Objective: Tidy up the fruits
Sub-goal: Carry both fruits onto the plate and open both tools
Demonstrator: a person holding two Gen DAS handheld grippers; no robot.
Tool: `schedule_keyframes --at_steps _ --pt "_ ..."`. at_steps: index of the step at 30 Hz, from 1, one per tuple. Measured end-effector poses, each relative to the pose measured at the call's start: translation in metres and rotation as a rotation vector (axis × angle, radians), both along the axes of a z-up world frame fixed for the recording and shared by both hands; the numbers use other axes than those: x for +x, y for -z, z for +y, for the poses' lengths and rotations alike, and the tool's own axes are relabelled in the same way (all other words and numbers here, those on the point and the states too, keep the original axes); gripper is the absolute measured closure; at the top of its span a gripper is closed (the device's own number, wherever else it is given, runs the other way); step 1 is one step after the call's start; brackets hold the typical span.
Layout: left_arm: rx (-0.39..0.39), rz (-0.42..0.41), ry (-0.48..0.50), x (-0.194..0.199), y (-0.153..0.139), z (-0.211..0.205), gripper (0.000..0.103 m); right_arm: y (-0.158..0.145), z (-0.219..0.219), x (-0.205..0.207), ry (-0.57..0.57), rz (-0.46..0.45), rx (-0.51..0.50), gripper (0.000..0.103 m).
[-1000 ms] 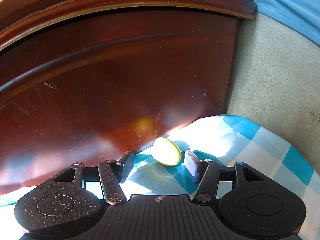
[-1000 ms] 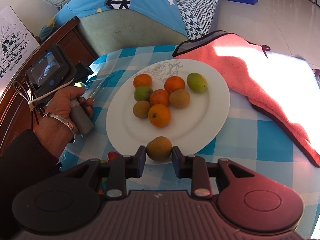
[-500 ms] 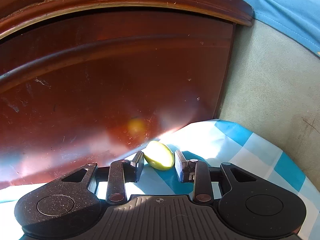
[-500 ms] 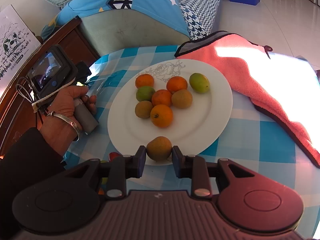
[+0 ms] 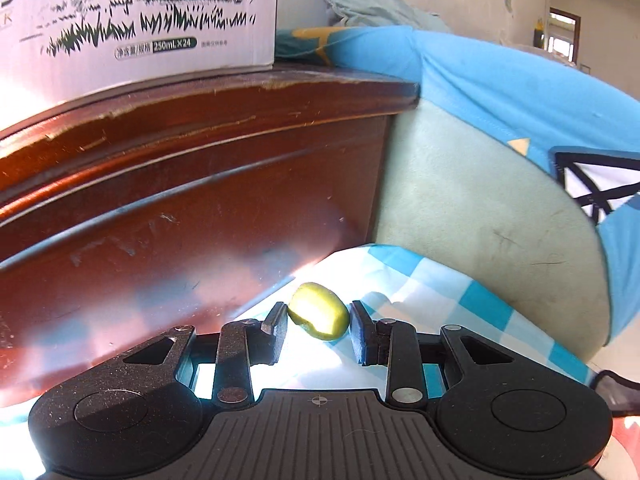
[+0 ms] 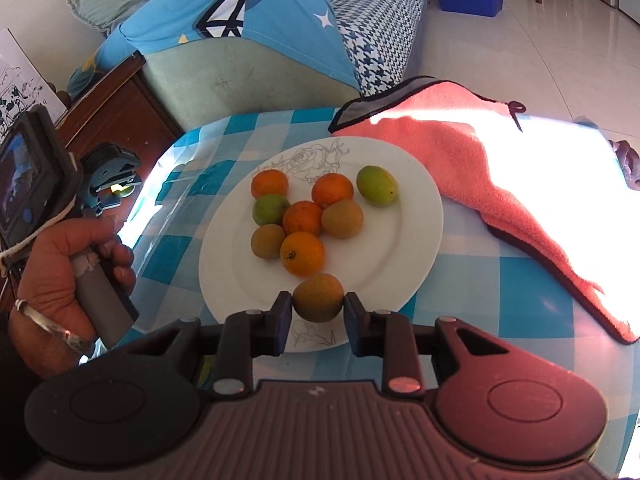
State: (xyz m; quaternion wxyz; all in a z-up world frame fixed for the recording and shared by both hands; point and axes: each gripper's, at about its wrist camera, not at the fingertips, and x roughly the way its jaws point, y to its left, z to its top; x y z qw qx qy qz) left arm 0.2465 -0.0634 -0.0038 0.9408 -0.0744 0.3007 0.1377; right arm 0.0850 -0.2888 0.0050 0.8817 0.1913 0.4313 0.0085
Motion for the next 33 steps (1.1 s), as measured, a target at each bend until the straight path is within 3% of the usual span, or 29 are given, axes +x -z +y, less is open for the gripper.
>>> schedule_keyframes --at_steps 7,19,26,33 --pt "-0.043 0.028 0.214 -0.043 -0.024 -0.02 0.073 -0.006 -0.005 0.011 0.032 -0.025 -0.027 0.074" --pt "-0.148 0.141 0.634 -0.089 -0.025 -0.034 0.073 -0.015 -0.017 0.016 0.067 -0.037 0.005 0.074" --pt "-0.169 0.198 0.768 -0.097 -0.014 -0.047 0.073 -0.011 -0.022 0.02 0.073 -0.022 0.042 0.074" --pt "-0.143 0.25 0.826 -0.098 0.002 -0.064 0.073 0.0 -0.023 0.026 0.083 0.014 0.068 0.073"
